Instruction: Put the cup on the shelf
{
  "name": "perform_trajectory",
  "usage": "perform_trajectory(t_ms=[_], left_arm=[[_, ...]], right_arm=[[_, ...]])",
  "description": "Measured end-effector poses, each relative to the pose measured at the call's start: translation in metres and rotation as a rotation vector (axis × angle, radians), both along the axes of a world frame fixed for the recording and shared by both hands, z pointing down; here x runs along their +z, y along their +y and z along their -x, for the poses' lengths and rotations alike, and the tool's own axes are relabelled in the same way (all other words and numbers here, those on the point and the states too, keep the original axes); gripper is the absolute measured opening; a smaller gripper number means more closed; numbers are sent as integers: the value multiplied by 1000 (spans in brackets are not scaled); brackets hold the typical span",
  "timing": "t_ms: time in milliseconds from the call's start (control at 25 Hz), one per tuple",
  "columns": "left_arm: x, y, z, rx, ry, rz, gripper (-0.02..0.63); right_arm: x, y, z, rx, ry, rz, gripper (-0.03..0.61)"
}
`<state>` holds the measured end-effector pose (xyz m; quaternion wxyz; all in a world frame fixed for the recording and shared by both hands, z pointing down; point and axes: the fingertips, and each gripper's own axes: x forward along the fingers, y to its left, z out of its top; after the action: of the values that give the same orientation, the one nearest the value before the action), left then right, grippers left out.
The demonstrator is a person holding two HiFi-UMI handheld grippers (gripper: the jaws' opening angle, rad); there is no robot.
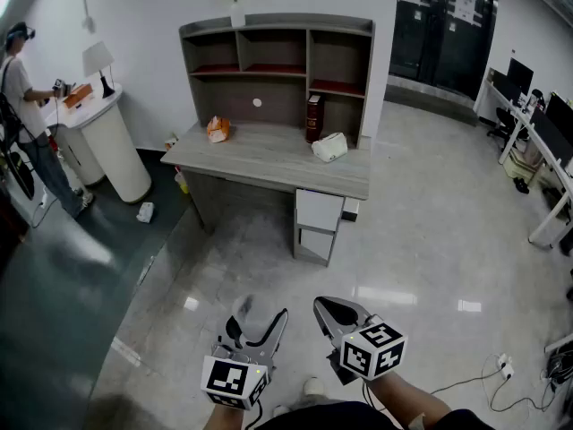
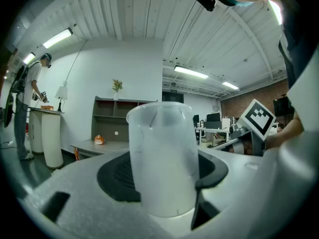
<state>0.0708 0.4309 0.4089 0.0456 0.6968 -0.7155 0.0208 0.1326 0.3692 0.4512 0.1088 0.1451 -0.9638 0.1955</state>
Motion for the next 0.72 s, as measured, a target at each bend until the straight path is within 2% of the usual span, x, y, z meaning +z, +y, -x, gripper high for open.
perform_trajectory(t_ms=[360, 520, 720], left_arm=[[6, -23, 0, 7, 24, 0, 270], [8, -34, -1, 4, 25, 7, 270], [10, -41, -5, -6, 80, 17, 269]], right_arm=[[5, -20, 4, -3, 6, -1, 0], [4, -32, 2, 5, -27, 37, 0], [6, -42, -2, -18, -45, 71, 0]])
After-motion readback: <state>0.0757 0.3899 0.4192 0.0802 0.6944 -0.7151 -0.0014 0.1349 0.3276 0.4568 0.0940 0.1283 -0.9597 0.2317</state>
